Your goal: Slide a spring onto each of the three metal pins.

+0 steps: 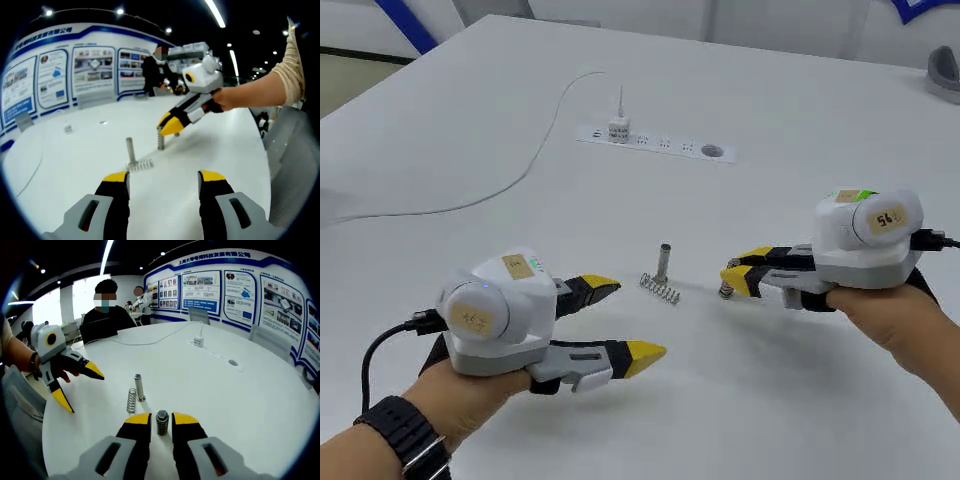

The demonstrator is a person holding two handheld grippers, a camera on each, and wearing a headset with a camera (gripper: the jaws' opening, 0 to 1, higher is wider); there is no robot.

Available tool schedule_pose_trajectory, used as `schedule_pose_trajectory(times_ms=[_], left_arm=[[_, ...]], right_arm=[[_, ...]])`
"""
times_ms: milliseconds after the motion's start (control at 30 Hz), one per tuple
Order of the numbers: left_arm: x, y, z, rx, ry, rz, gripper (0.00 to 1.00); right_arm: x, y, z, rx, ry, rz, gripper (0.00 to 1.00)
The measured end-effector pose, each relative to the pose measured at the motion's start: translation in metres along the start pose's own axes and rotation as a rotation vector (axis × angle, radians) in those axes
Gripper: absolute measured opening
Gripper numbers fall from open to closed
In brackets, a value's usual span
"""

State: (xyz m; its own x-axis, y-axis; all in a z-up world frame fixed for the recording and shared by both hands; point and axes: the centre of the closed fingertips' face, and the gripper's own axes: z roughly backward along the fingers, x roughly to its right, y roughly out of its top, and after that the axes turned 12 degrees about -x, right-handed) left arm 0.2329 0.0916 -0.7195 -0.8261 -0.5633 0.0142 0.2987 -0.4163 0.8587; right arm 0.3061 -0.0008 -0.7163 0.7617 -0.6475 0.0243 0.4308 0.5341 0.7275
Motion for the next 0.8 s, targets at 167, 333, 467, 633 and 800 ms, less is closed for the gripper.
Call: schedule_pose_trajectory(times_ms=[167, 333, 467, 633, 800], left_arm=[[0.000, 0.000, 0.001, -0.001, 0.001, -0.001, 0.56], [0.001, 0.001, 0.000, -0.003, -0.002, -0.003, 0.56], [0.002, 0.001, 0.001, -0.006, -0.003, -0.005, 0.56], [0.000, 0.000, 0.002, -0.007, 0.001, -0.006, 0.56], [-0.004, -0.001, 0.002, -0.007, 0.009, 0.001, 0.56]], right_arm=[[-0.003, 0.013, 0.011, 0.050, -0.015, 0.003, 0.19], [-0.017, 0.032, 0.015, 0.106, 0.000, 0.039, 0.20], [-0.034, 0.037, 0.009, 0.112, 0.029, 0.068, 0.20], [-0.044, 0.029, -0.005, 0.080, 0.060, 0.075, 0.20], [-0.048, 0.022, -0.016, 0.051, 0.071, 0.082, 0.19]])
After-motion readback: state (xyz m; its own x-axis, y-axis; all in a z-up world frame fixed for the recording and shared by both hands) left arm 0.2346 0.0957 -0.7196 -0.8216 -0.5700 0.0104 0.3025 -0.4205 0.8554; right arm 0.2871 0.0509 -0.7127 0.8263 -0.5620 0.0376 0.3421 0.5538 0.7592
